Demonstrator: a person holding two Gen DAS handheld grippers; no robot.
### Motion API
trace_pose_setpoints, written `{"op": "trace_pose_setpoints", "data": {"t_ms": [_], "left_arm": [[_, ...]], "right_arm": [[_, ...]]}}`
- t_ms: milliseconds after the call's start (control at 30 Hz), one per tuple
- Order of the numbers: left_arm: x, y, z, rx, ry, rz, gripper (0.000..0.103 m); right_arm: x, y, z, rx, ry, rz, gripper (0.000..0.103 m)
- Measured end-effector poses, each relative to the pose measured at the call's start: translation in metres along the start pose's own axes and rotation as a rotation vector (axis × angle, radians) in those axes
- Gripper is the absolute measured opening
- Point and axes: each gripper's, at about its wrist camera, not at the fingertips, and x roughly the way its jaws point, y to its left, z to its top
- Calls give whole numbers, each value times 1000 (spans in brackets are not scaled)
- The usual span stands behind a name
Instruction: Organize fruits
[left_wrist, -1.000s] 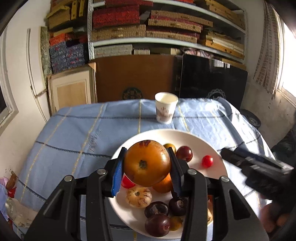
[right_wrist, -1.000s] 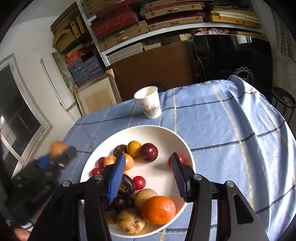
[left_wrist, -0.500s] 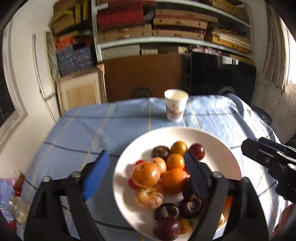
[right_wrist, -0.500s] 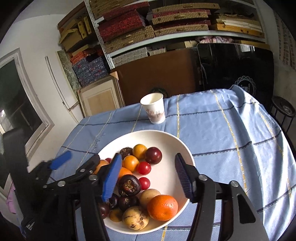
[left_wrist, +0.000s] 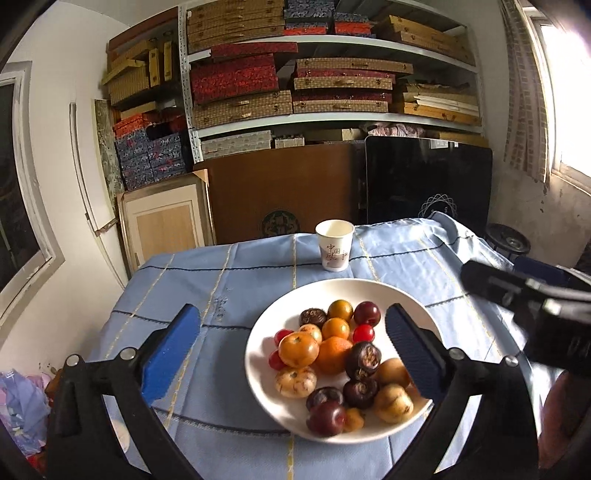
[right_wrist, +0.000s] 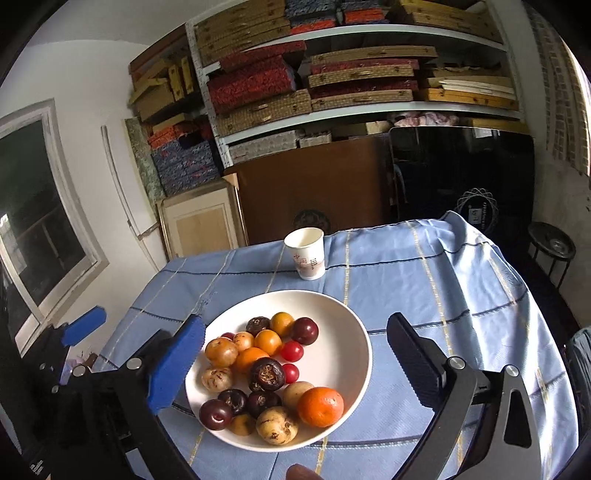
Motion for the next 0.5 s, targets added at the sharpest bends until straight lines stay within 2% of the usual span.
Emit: {"op": "trace_pose_setpoints", "data": {"t_ms": [133, 267, 500], "left_arm": [[-14, 11, -9, 4, 35, 22, 98], [-33, 24, -15, -14, 50, 40, 98], [-75, 37, -37, -46, 63, 46, 98]], "right_arm": [[-12, -5, -3, 14, -13, -48, 99], [-16, 4, -9, -85, 38, -109, 99], [-47, 19, -37, -158, 66, -99, 99]]}}
